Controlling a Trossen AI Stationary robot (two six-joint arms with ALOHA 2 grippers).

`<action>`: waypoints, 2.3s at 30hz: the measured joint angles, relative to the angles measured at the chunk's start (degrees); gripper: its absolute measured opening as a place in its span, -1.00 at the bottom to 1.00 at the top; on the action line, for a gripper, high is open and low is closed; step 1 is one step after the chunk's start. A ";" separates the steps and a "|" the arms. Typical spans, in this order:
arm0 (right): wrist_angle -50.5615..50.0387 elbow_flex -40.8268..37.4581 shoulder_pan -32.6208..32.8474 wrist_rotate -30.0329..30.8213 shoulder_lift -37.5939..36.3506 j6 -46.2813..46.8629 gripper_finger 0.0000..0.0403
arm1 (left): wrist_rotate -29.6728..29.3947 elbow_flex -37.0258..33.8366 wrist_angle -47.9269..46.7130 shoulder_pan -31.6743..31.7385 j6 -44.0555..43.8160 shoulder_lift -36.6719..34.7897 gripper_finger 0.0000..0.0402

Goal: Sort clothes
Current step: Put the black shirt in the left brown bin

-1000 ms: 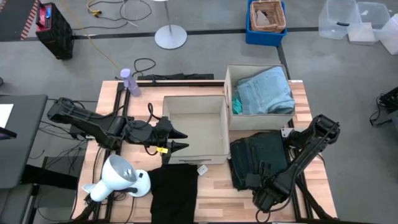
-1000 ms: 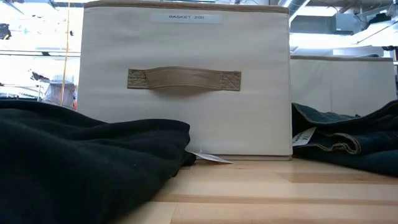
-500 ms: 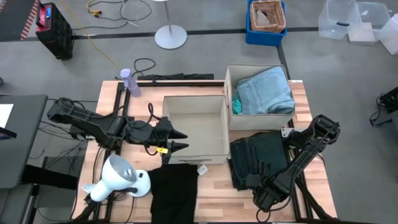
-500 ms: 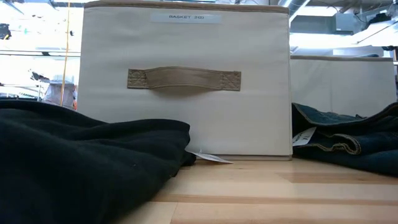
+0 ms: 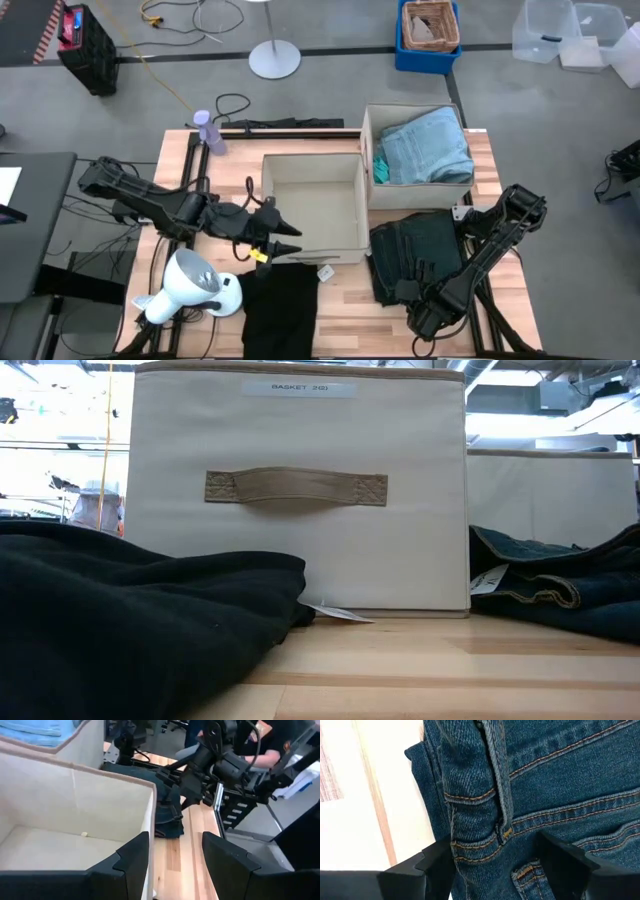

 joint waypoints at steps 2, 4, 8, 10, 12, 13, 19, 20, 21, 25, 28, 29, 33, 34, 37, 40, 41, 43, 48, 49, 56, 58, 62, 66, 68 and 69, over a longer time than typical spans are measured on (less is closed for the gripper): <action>0.03 0.00 0.00 0.01 0.00 0.01 0.40 | 0.09 0.37 -0.04 -0.16 0.08 1.13 -0.11; 0.02 0.02 0.00 0.07 0.00 0.06 0.40 | 0.37 1.11 -0.75 -0.91 -0.21 2.54 -0.11; -0.07 0.04 0.00 0.19 -0.04 0.02 0.40 | 0.58 6.12 -2.31 -2.15 2.22 6.02 -0.11; -0.12 0.04 0.00 0.22 -0.04 -0.69 0.40 | 1.04 10.17 -4.67 -2.37 3.58 8.28 -0.11; -0.31 0.07 0.00 0.27 -0.05 -1.14 0.40 | 2.05 14.85 -8.17 -2.36 4.46 10.92 -0.11; -0.44 0.07 0.00 0.38 -0.04 -1.14 0.40 | 2.25 17.46 -9.82 -2.35 5.04 12.38 -0.11; -0.90 0.09 -0.08 0.66 -0.07 -1.31 0.40 | 2.91 34.42 -25.87 -2.83 9.72 22.82 -0.11; -0.92 0.11 -0.19 0.66 -0.09 -1.33 0.40 | 2.88 36.85 -28.48 -2.76 10.36 24.75 -0.11; -0.92 0.11 -0.29 0.65 -0.09 -1.33 0.40 | 2.85 39.15 -30.61 -2.58 10.94 26.66 -0.11; -1.02 0.11 -0.29 1.13 -0.09 -1.36 0.40 | 4.09 44.83 -34.39 -1.95 11.95 32.81 -0.11; -1.05 0.11 -0.28 1.54 -0.09 -1.33 0.40 | 7.78 46.88 -35.09 -1.96 12.26 35.94 -0.11; -1.05 0.11 -0.28 1.60 -0.09 -1.36 0.40 | 8.95 47.28 -35.60 -2.19 12.52 36.84 -0.11; -1.11 0.11 -0.17 1.91 -0.09 -1.35 0.40 | 12.37 47.52 -39.05 -3.91 12.71 38.86 -0.11; -1.11 0.11 -0.15 1.98 -0.09 -1.36 0.40 | 12.61 47.52 -40.02 -4.51 12.46 38.84 -0.11; -1.16 0.11 0.15 2.46 -0.09 -1.44 0.40 | 12.24 47.57 -42.11 -6.53 12.63 38.50 -0.11; -1.31 0.11 0.15 3.68 -0.09 -1.57 0.40 | 11.18 47.56 -44.46 -8.79 14.81 38.64 -0.11; -1.30 0.11 0.15 3.90 -0.09 -2.02 0.40 | 11.01 47.19 -44.50 -9.40 15.22 38.64 -0.11; -1.30 0.11 0.13 4.22 -0.09 -3.26 0.40 | 10.70 45.70 -44.19 -10.18 15.07 38.54 -0.11; -1.31 0.11 0.04 5.44 -0.09 -4.31 0.40 | 8.35 40.80 -43.67 -10.29 11.12 38.64 -0.11; -1.30 0.11 0.01 5.61 -0.09 -4.31 0.40 | 8.18 39.87 -43.50 -10.04 10.28 38.64 -0.11; -1.29 0.11 0.00 5.81 -0.09 -4.31 0.40 | 9.48 33.40 -39.90 -9.03 6.67 38.69 -0.11; -1.29 0.11 0.00 5.81 -0.09 -4.28 0.40 | 10.53 31.55 -38.08 -9.08 6.72 38.58 -0.11; -1.31 0.11 0.00 5.81 -0.09 -2.91 0.40 | 12.57 26.67 -34.31 -9.19 6.73 38.66 -0.11; -1.29 0.11 0.02 5.79 -0.09 -1.73 0.40 | 12.07 23.07 -33.29 -9.29 6.46 38.62 -0.11; -1.30 0.11 0.04 5.79 -0.09 -1.73 0.40 | 12.07 21.51 -33.31 -9.29 6.41 38.62 -0.11; -1.29 0.11 0.04 5.79 -0.09 -1.73 0.40 | 12.07 20.65 -32.96 -9.29 6.21 38.62 -0.11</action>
